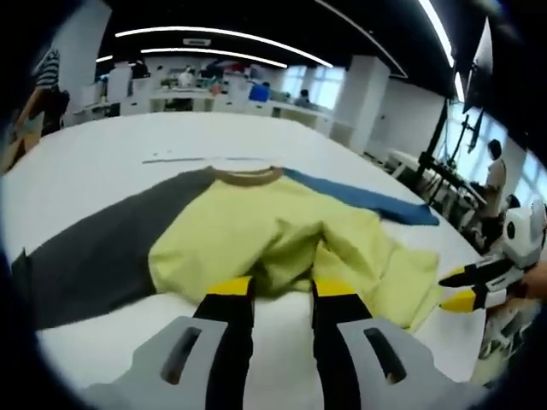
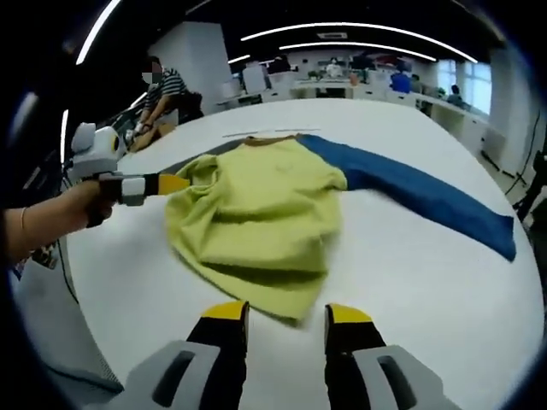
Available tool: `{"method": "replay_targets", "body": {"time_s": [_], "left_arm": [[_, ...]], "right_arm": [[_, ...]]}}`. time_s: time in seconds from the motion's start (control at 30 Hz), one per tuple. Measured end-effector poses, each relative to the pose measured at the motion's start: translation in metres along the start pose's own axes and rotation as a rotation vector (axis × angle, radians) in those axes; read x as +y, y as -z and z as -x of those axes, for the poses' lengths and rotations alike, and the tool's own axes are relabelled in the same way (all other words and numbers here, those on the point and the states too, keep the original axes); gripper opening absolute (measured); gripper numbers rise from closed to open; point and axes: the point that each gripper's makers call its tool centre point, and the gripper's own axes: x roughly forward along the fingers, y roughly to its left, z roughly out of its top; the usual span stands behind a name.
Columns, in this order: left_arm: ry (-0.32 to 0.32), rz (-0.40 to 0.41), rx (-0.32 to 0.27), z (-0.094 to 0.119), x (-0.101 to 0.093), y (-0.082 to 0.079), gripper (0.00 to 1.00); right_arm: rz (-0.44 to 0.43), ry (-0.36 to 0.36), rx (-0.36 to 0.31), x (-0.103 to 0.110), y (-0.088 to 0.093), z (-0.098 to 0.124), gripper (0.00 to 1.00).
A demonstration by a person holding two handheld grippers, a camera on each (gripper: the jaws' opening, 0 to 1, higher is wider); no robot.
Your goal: Fold the garment on the visible template until the final outline fits inside the template.
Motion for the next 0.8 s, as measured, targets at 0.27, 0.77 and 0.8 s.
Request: {"method": "replay_targets", "body": {"time_s": [0.27,0.77,0.8], "left_arm": [[-0.024,0.027,0.011,-0.007,0.002,0.001,0.14],[-0.027,0.082,0.026,-0.018,0.005,0.005,0.07],[-0.027,0.085,0.027,-0.018,0.006,0.005,0.06]], "right_arm": [[0.019,0.047,0.015,-0.002,0.006,0.0,0.24],[-0.045,0.09,0.007,-0.004,-0.003,-0.012,0.17],[-0.046,0.091,0.01,-0.004,-0.003,-0.012,0.16]]}}
